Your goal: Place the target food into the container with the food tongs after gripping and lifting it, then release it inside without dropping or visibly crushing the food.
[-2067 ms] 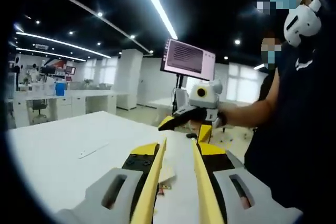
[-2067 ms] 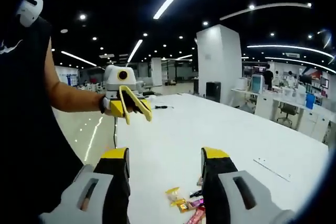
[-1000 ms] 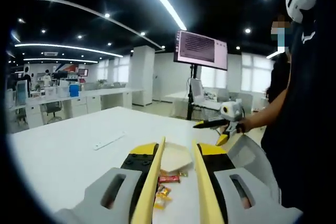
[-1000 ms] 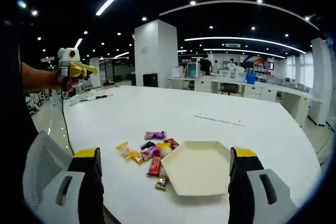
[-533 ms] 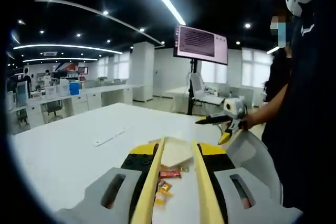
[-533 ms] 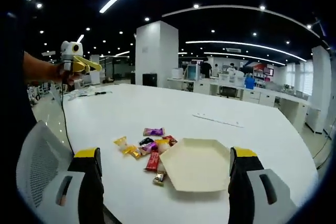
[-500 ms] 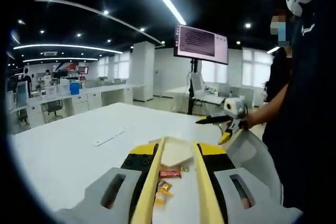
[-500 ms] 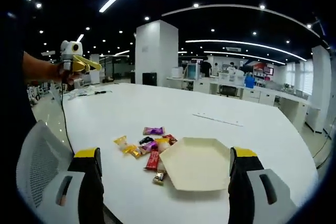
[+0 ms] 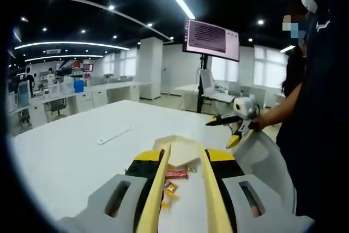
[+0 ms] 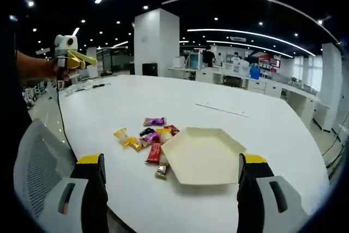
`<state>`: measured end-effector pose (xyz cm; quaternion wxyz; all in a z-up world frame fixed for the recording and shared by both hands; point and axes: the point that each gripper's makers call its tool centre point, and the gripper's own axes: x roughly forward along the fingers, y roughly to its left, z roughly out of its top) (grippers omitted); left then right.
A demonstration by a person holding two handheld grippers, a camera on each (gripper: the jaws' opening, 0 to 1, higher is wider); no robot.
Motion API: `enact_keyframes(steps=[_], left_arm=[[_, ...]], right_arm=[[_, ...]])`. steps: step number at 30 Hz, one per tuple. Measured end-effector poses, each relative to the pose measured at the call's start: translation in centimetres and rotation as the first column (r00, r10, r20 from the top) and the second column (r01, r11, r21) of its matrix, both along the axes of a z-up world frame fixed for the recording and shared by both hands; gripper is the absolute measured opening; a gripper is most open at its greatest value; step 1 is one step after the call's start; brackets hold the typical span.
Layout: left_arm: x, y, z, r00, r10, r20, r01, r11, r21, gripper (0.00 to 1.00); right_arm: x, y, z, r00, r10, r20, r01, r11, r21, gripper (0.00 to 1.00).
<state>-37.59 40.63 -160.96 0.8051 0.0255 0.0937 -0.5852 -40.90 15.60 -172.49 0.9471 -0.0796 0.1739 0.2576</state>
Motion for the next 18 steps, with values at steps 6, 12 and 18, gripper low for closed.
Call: enact_keyframes(steps=[6, 12, 18], left_arm=[[0.5, -0.4, -1.0, 1.0, -0.012, 0.012, 0.012, 1.0, 0.026, 0.25], [0.7, -1.5, -2.4, 0.997, -0.074, 0.037, 0.069, 0.991, 0.116, 0.24], [1.2, -2.0, -3.4, 0.993, -0.116, 0.03, 0.108, 0.975, 0.194, 0.24]], right_arm=[[-0.3, 0.5, -0.4, 0.999, 0.032, -0.001, -0.032, 0.999, -0.044, 0.99], [-0.1, -0.3, -0.4, 1.0, 0.001, -0.015, -0.001, 1.0, -0.011, 0.99], [-0.2, -0.2, -0.5, 1.0, 0.001, -0.018, -0.001, 1.0, -0.007, 0.99]])
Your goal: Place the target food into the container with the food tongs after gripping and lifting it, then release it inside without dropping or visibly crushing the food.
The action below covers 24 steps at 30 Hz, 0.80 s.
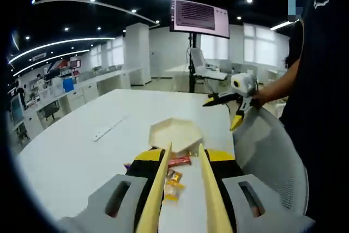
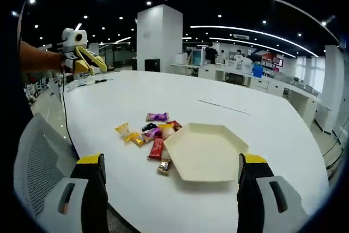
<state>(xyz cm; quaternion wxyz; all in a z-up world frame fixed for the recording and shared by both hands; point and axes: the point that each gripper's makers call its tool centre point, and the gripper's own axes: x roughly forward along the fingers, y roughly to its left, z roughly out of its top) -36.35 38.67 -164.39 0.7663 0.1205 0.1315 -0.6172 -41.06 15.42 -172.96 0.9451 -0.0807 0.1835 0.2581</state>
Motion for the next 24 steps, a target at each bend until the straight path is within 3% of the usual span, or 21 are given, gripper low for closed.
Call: enact_keyframes(steps=[12, 15, 24], left_arm=[[0.8, -0.6, -4.0, 0.999, -0.018, -0.042, 0.024, 0.989, 0.148, 0.24], [1.2, -0.3, -5.5, 1.0, -0.023, -0.014, 0.026, 0.971, 0.236, 0.24], [2.2, -1.0, -8.9, 0.998, -0.028, -0.055, 0.044, 0.949, 0.312, 0.24]], right_arm=[[0.0, -0.1, 0.0, 1.0, -0.009, -0.008, 0.009, 1.0, 0.016, 0.99], [0.0, -0.1, 0.1, 1.0, -0.011, -0.007, 0.011, 1.0, 0.021, 0.99], [0.1, -0.3, 0.3, 1.0, -0.027, -0.003, 0.027, 0.999, 0.034, 0.99]])
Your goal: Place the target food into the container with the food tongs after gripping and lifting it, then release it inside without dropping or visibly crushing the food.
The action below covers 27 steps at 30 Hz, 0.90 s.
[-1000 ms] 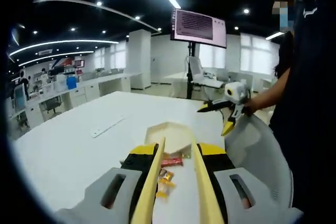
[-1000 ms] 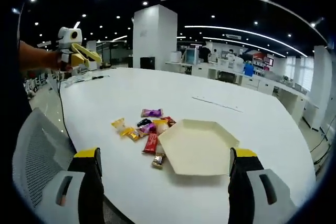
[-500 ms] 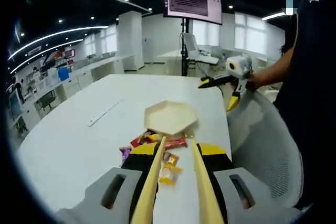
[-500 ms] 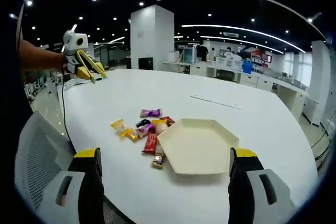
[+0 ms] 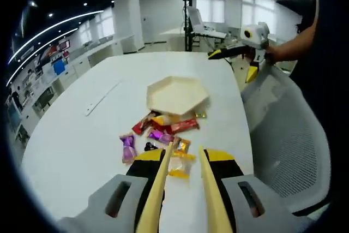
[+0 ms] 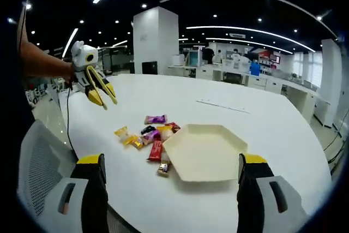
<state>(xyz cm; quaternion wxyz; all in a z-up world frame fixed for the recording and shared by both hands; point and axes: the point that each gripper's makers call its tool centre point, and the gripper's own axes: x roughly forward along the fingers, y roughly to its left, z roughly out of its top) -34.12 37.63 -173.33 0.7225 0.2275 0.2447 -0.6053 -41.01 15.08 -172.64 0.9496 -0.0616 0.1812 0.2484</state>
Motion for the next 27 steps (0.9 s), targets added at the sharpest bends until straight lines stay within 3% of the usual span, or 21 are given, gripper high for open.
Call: enact_keyframes(steps=[8, 13, 20, 27], left_arm=[[1.0, -0.2, -3.3, 0.999, -0.027, 0.024, 0.025, 0.994, 0.106, 0.24], [1.0, -0.7, -5.1, 0.998, -0.055, -0.006, 0.055, 0.987, 0.152, 0.24], [1.3, -1.2, -6.9, 0.997, -0.077, 0.004, 0.074, 0.969, 0.236, 0.24], [1.4, -1.1, -8.3, 0.998, -0.06, -0.023, 0.064, 0.964, 0.259, 0.24]], right_arm=[[0.1, -0.1, 0.1, 1.0, -0.006, 0.002, 0.006, 1.0, 0.013, 0.99], [0.1, -0.1, 0.1, 1.0, -0.004, -0.001, 0.004, 1.0, 0.015, 0.99], [0.0, 0.1, 0.1, 1.0, 0.005, -0.001, -0.005, 1.0, 0.014, 0.97], [0.0, -0.1, 0.1, 1.0, -0.002, -0.005, 0.002, 1.0, 0.021, 0.97]])
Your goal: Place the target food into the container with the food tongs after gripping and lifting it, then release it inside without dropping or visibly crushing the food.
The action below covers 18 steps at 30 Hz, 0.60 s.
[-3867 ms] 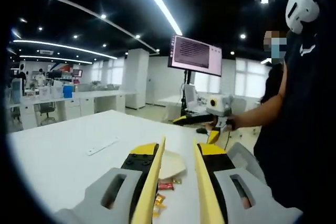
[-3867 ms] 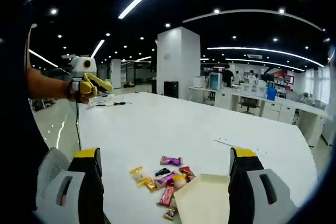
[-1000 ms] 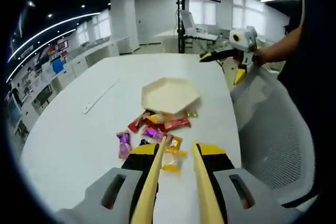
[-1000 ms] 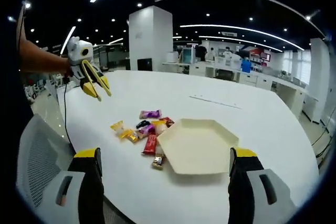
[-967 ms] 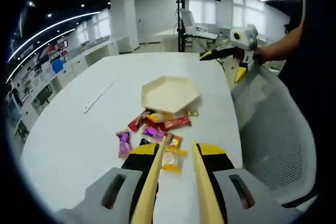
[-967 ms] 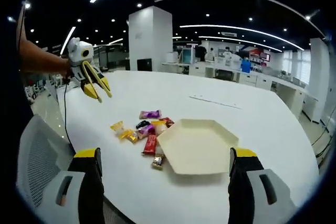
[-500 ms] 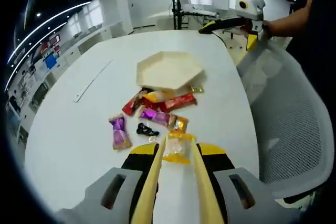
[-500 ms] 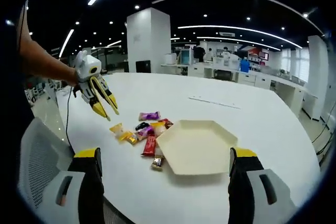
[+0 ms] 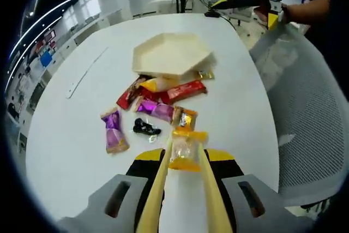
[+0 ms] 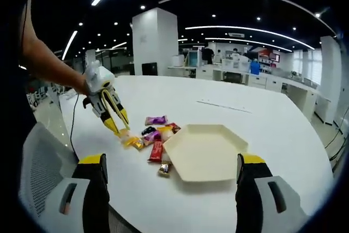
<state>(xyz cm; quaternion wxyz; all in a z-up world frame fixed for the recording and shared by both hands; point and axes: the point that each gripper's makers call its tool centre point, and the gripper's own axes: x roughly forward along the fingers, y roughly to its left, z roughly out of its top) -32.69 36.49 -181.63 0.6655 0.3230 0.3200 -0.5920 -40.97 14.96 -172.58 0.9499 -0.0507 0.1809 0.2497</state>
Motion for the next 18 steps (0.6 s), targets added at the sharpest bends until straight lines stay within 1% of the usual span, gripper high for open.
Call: enact_keyframes(steps=[2, 3, 5, 7, 11, 12, 13, 14, 16, 18], left_arm=[[0.0, 0.4, -0.8, 1.0, 0.005, -0.007, -0.004, 1.0, 0.02, 0.24], [0.0, 0.5, -1.0, 1.0, 0.01, -0.011, -0.01, 1.0, 0.018, 0.24], [0.1, 0.4, -1.1, 0.999, 0.041, -0.031, -0.041, 0.999, 0.005, 0.24], [0.0, 0.2, -1.1, 0.999, 0.045, -0.031, -0.045, 0.999, 0.0, 0.24], [-0.1, 0.0, -1.6, 0.998, 0.057, -0.036, -0.057, 0.998, 0.012, 0.23], [0.0, 0.0, -1.6, 0.997, 0.066, -0.039, -0.066, 0.998, 0.01, 0.22], [0.3, -0.1, -1.5, 0.997, 0.079, -0.022, -0.078, 0.997, 0.007, 0.21], [0.6, 0.0, -1.5, 0.995, 0.095, -0.018, -0.095, 0.995, 0.009, 0.2], [0.8, 0.0, -1.4, 0.993, 0.115, -0.029, -0.115, 0.993, 0.002, 0.19], [0.9, 0.2, -1.3, 0.992, 0.122, -0.026, -0.122, 0.992, 0.006, 0.18]], right_arm=[[0.0, 0.0, 0.0, 1.0, 0.001, -0.001, -0.001, 1.0, 0.001, 0.97], [0.0, 0.0, -0.1, 1.0, 0.002, -0.003, -0.002, 1.0, 0.0, 0.97], [0.0, 0.1, -0.1, 1.0, 0.004, -0.003, -0.004, 1.0, 0.0, 0.97], [0.0, 0.1, -0.1, 1.0, 0.004, -0.004, -0.004, 1.0, 0.003, 0.97], [0.0, 0.1, 0.0, 1.0, 0.003, -0.003, -0.003, 1.0, 0.008, 0.96], [0.0, 0.1, 0.0, 1.0, 0.003, -0.004, -0.003, 1.0, 0.006, 0.96], [0.0, 0.0, 0.0, 1.0, 0.003, -0.004, -0.003, 1.0, 0.007, 0.96], [0.0, 0.1, 0.0, 1.0, 0.003, -0.004, -0.003, 1.0, 0.009, 0.96], [0.0, 0.1, -0.1, 1.0, 0.002, -0.006, -0.002, 1.0, 0.008, 0.96], [0.0, 0.1, 0.0, 1.0, 0.003, -0.005, -0.003, 1.0, 0.008, 0.95]])
